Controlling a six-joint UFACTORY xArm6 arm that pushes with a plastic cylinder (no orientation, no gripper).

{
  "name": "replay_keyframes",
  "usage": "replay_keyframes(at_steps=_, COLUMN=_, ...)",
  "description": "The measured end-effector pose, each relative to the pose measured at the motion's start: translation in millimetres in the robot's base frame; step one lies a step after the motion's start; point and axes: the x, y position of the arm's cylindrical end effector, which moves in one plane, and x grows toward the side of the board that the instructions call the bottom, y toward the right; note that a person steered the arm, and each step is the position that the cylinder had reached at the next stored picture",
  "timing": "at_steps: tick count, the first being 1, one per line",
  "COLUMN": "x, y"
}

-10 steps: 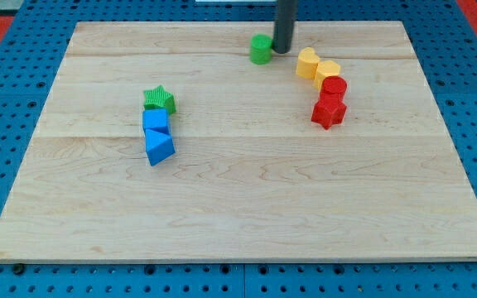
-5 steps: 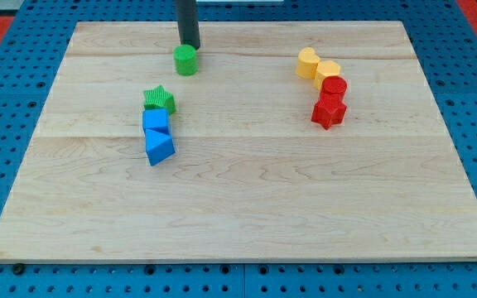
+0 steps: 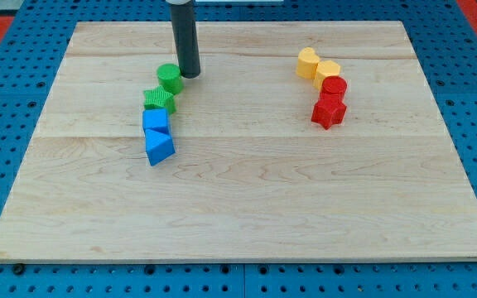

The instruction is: Move the green circle to the top side of the green star

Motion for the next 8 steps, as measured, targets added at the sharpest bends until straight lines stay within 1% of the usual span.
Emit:
replay_keyframes(at_steps=1, x=0.0, y=-9.9)
replay_keyframes(at_steps=3, x=6.3, y=-10.8)
replay_keyframes(at_steps=5, x=-25.0, y=-15.3)
replay_keyframes(at_steps=6, x=-11.0, y=-50.5)
replay_keyframes(at_steps=8, x=-0.9, y=-54.9)
